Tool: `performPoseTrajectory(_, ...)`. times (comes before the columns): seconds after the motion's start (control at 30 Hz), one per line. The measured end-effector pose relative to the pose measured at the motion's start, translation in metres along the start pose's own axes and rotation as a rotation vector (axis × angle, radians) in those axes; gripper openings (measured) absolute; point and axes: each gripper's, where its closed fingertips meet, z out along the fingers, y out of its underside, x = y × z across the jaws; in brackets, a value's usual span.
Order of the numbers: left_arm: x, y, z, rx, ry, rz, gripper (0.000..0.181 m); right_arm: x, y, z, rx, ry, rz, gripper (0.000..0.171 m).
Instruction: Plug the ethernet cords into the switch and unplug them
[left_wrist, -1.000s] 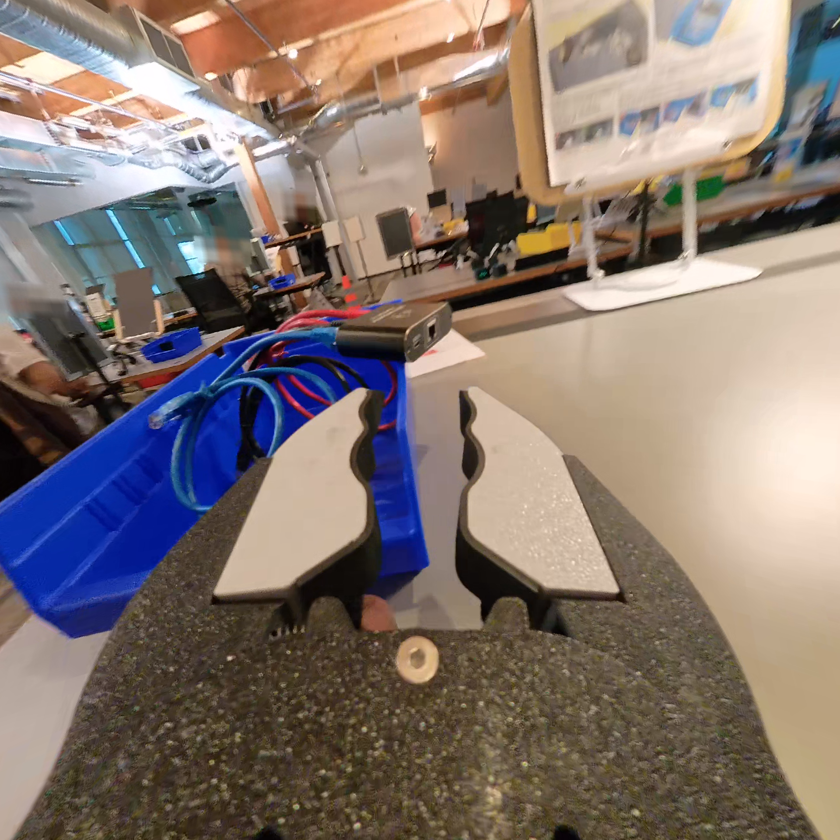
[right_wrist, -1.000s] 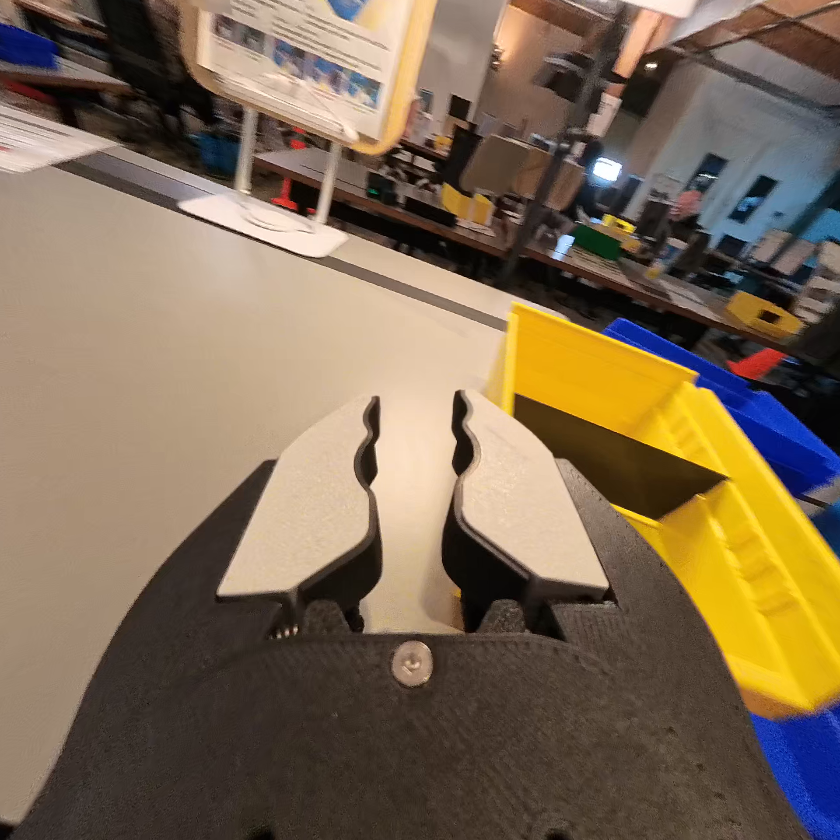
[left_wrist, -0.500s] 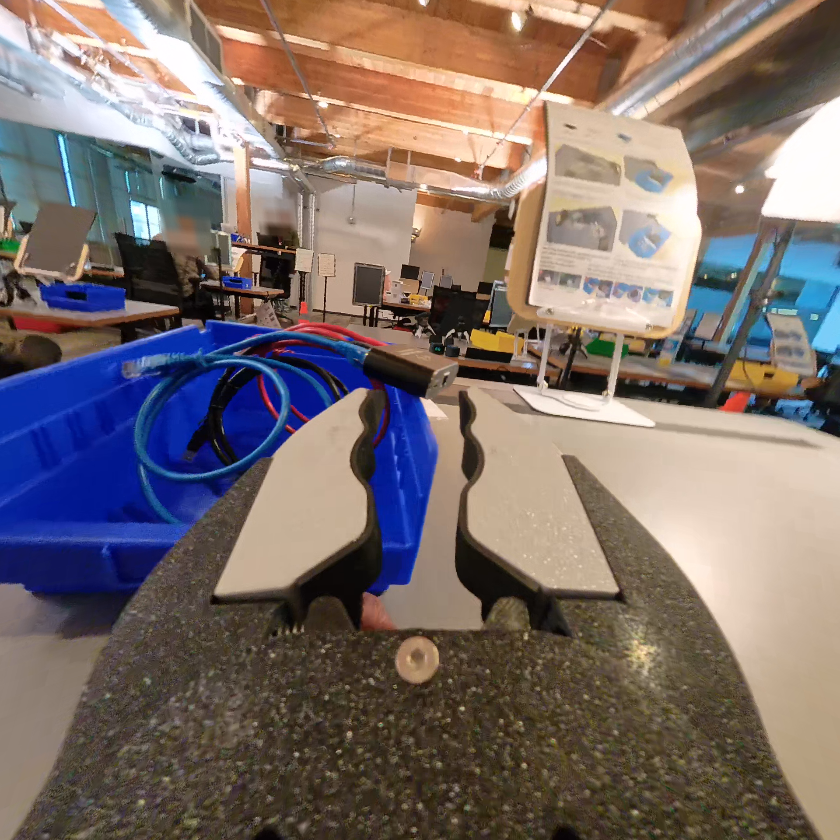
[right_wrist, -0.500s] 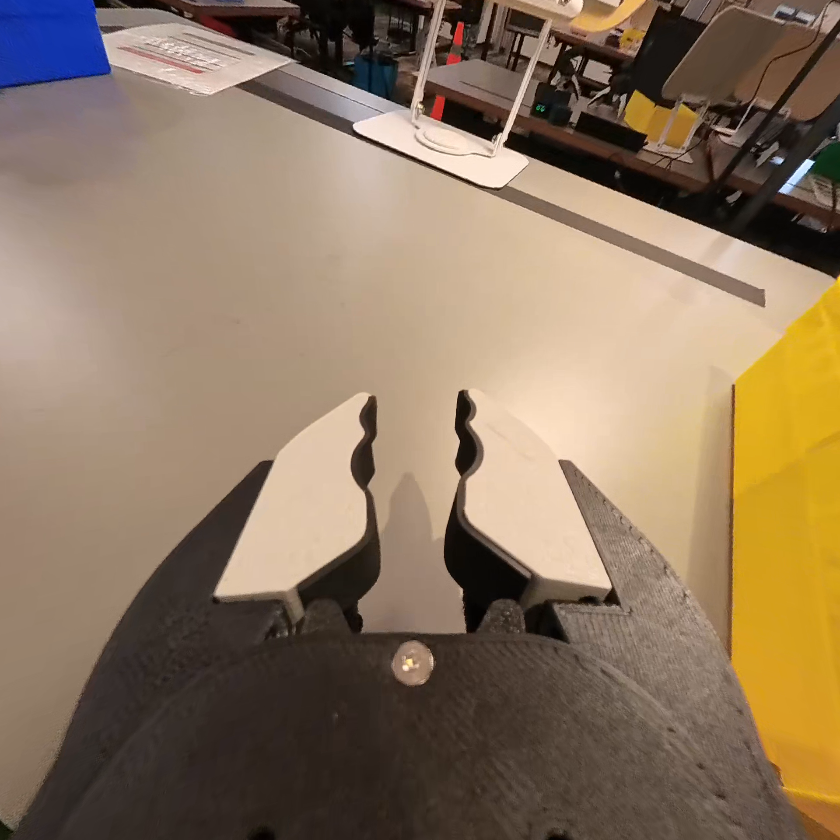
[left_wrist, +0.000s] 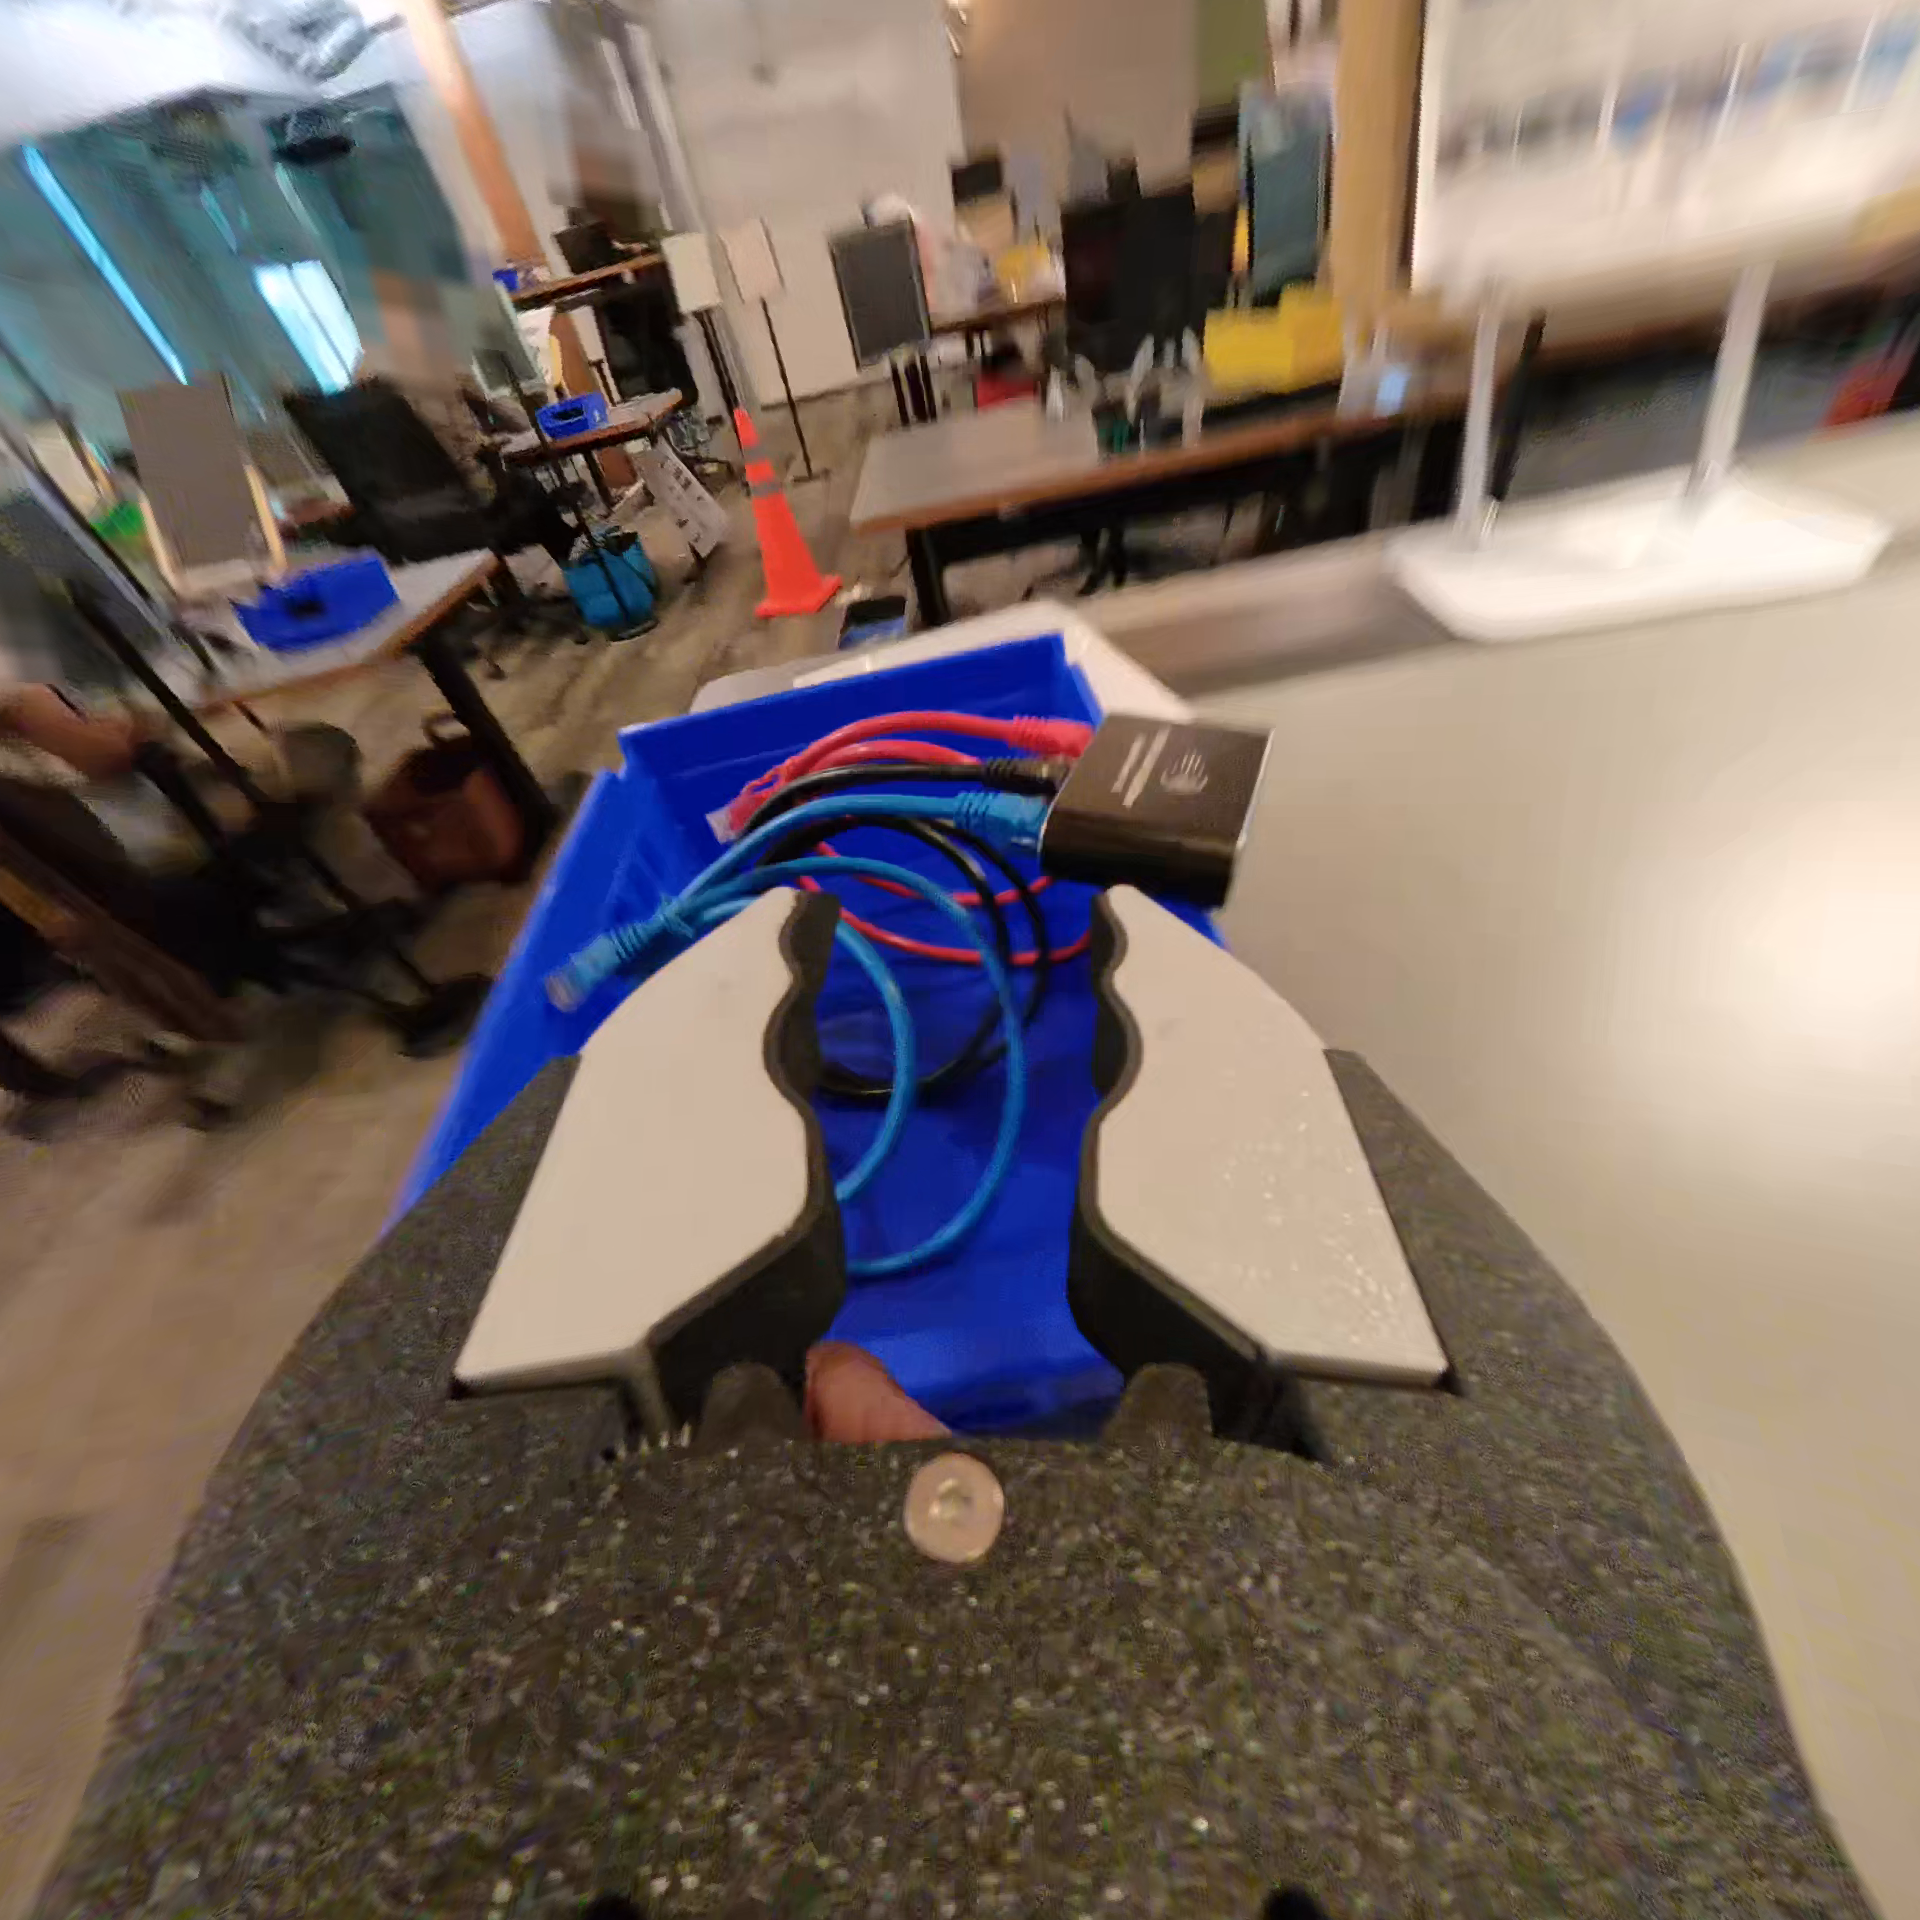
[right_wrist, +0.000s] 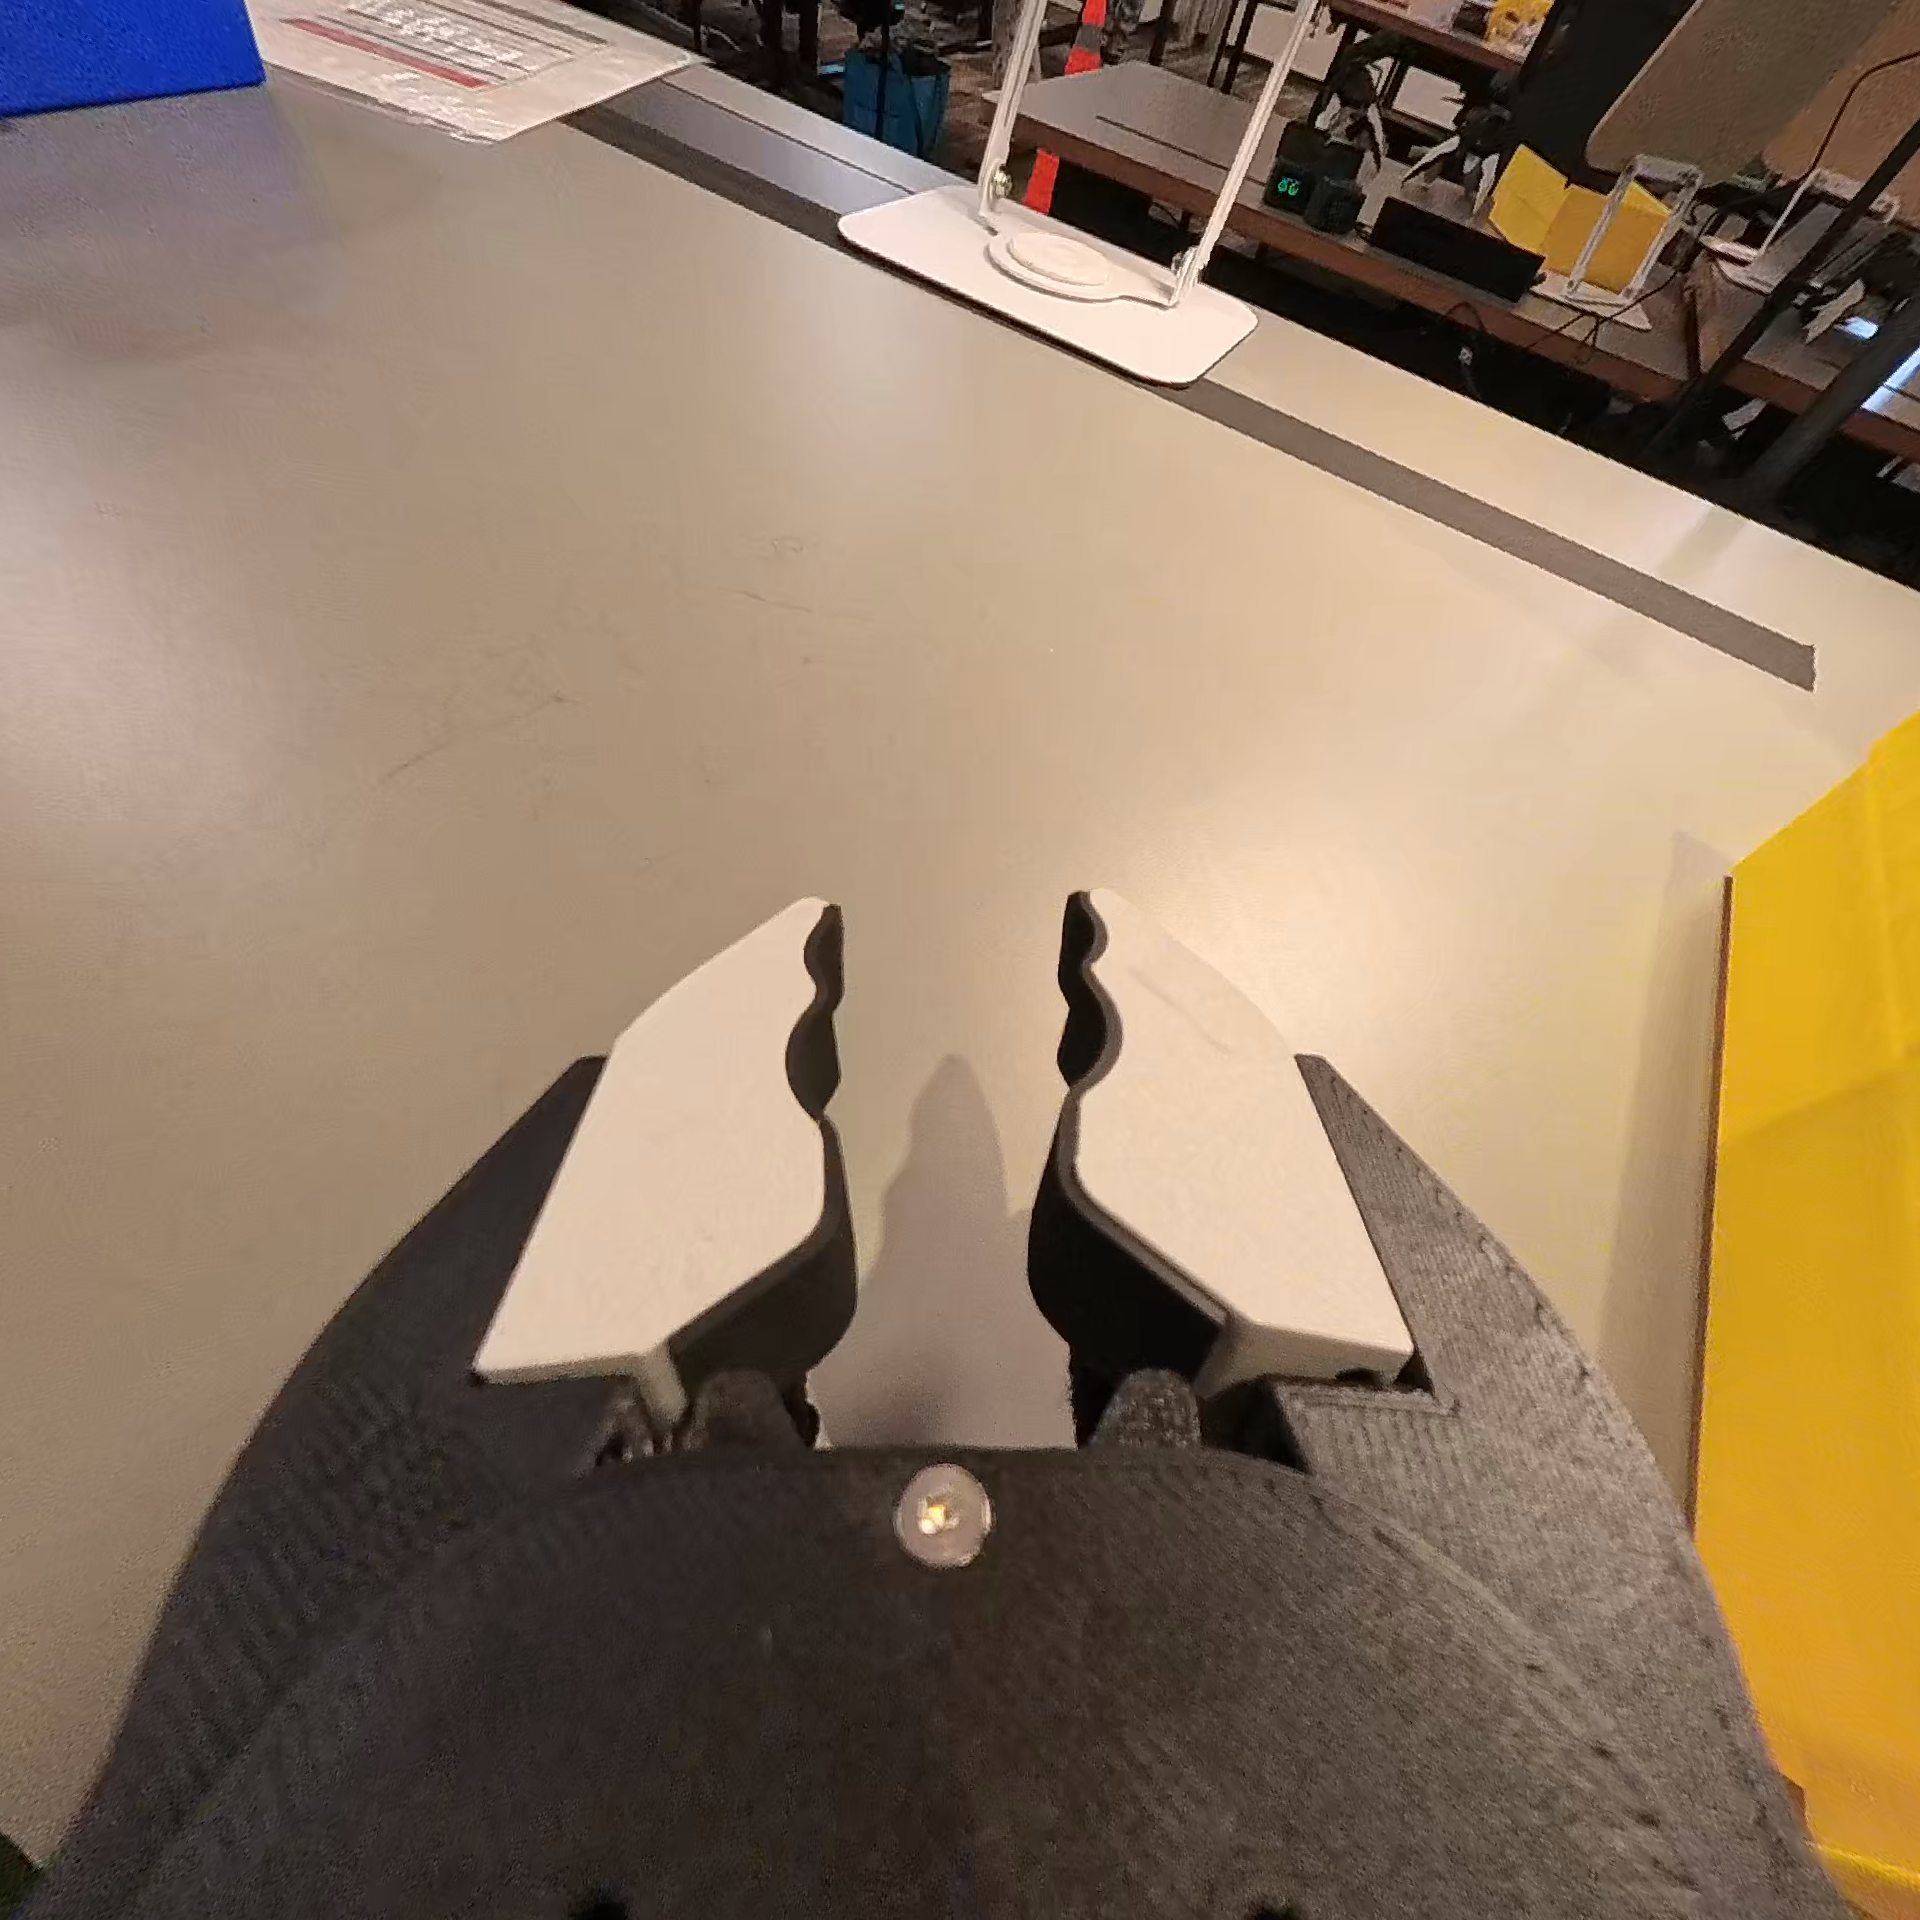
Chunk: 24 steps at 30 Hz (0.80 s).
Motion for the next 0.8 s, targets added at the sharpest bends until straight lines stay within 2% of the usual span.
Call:
performPoseTrajectory(0.13,-0.001,0.026,0.042,-0.172,-0.043,0.584,0.059,-0.001,0.0,0.0,-0.004,-0.01,0.001,0.042)
performPoseTrajectory(0.23,0.009,0.029,0.061,-0.133,-0.032,0.845,0.059,-0.001,0.001,0.001,-0.007,-0.02,0.008,0.043)
performPoseTrajectory(0.33,0.025,0.025,0.075,-0.07,-0.003,0.995,0.058,-0.002,0.002,0.002,-0.016,-0.025,0.005,0.043)
performPoseTrajectory(0.5,0.032,0.021,0.096,-0.041,-0.062,1.246,0.059,-0.003,0.001,0.001,-0.012,-0.029,0.001,0.044)
performPoseTrajectory(0.57,0.034,0.025,0.103,-0.041,-0.064,1.31,0.042,-0.003,0.001,0.001,-0.01,-0.033,-0.001,0.044)
performPoseTrajectory(0.7,0.031,0.02,0.106,0.009,-0.155,1.422,0.03,-0.004,0.001,0.001,-0.008,-0.04,-0.003,0.044)
performPoseTrajectory(0.8,0.026,0.009,0.1,0.039,-0.216,1.409,0.026,-0.004,0.001,0.001,-0.009,-0.044,0.002,0.044)
